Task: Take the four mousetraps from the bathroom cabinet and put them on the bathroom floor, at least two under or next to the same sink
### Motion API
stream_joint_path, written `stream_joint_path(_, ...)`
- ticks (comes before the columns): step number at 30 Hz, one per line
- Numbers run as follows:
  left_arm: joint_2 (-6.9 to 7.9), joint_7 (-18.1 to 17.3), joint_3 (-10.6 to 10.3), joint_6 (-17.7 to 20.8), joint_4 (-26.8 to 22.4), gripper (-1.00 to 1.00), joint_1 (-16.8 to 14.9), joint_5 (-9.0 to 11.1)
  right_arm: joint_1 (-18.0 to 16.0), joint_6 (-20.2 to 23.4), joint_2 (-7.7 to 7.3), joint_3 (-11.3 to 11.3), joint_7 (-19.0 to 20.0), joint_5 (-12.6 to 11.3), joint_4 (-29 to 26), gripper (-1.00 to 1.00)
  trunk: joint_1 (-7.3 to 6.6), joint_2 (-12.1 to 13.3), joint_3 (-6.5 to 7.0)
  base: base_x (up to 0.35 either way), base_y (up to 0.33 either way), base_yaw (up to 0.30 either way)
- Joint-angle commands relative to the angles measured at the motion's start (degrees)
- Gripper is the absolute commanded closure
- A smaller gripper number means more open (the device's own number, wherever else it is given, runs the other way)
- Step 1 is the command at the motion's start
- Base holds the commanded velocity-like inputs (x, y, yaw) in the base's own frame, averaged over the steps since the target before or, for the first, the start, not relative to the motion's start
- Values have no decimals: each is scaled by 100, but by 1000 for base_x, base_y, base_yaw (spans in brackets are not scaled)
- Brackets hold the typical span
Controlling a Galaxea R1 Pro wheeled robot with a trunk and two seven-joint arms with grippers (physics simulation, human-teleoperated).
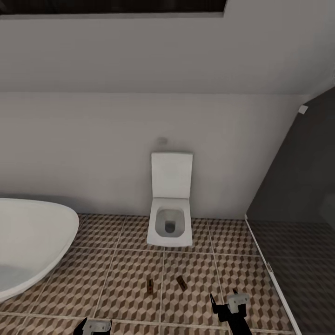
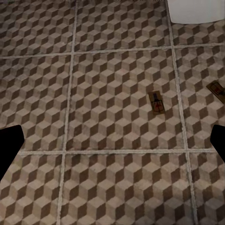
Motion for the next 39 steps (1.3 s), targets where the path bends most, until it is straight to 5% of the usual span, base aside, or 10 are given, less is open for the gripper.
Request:
stream_joint_path(1, -4, 16, -48, -25, 16, -100, -7, 17, -4, -15, 0, 53, -7, -57, 2, -100, 3, -10, -1, 0, 0, 0)
stream_joint_path(39, -4, 16, -48, -25, 16, -100, -7, 17, -4, -15, 0, 53, -11, -57, 2, -100, 3, -10, 349, 0, 0, 0)
